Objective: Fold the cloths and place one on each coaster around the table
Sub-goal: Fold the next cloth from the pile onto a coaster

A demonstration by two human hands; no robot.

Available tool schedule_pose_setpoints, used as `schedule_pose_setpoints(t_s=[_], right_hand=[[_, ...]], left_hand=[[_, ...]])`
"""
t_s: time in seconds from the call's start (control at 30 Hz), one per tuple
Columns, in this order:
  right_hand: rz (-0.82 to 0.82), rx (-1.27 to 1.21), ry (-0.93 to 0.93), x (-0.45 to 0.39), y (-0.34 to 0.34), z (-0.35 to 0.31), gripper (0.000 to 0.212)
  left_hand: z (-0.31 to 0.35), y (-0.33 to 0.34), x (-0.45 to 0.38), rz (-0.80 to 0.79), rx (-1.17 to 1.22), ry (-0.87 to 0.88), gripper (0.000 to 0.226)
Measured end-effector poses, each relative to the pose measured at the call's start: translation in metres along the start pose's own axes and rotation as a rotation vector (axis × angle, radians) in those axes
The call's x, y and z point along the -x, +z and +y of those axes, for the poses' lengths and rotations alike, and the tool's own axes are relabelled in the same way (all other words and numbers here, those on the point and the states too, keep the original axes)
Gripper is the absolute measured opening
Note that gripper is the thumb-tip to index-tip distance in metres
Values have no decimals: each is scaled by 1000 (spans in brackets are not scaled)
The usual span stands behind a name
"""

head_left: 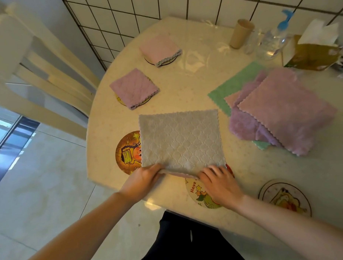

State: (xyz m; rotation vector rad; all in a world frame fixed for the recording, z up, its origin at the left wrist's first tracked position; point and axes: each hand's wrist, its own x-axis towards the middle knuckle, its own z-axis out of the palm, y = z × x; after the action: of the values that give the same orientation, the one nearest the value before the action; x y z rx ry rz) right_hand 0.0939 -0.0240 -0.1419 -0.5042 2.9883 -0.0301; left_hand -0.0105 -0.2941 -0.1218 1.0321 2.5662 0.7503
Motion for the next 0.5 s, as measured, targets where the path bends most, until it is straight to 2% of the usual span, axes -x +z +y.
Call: schedule_pose_setpoints(t_s=[0.1, 0.2, 0.3, 0.4, 0.5], right_hand=[[-21, -122, -11, 6, -8, 18, 27], [-102, -351, 73, 8, -25, 38, 14], [-180, -694, 334, 1, -47, 53, 10], [-51, -874, 528, -16, -66, 68, 4], [56, -999, 683, -41, -75, 83, 9]], left_hand=[[-12, -4, 6, -52, -89, 73, 34], [-21, -13, 12, -45, -89, 48, 32], [-25, -29, 5, -46, 64, -183, 14], [-28, -45, -13, 53, 391, -456, 14], [-25, -58, -42, 201, 636, -629, 3]])
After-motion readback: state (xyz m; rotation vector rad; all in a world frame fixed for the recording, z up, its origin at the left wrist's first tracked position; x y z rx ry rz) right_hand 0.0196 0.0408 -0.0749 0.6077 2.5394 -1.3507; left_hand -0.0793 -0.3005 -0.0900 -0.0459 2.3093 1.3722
